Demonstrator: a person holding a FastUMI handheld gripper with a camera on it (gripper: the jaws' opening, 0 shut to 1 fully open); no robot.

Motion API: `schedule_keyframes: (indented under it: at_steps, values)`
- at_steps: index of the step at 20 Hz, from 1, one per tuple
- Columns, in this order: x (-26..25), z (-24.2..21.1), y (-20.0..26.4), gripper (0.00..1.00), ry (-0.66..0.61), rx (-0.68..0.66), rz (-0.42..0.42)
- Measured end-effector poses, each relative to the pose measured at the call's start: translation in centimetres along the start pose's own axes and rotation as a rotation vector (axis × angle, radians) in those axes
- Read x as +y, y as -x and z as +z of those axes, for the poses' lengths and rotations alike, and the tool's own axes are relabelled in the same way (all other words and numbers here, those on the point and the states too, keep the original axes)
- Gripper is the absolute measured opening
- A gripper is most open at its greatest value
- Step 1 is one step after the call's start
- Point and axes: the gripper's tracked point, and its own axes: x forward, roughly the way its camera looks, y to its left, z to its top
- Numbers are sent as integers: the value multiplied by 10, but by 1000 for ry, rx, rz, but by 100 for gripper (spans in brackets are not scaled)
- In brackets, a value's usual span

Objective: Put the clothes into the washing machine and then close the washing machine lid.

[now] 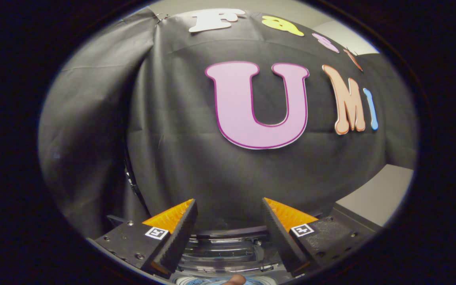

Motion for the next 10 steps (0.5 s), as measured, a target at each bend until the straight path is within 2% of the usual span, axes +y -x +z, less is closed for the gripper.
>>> schedule_keyframes:
  at_steps: [3,6,10]
  values:
    - [15,-13,-17,95,-24,24,38]
    - [10,-18,-19,95,47,44,23]
    - [14,-19,-18,96,44,47,34]
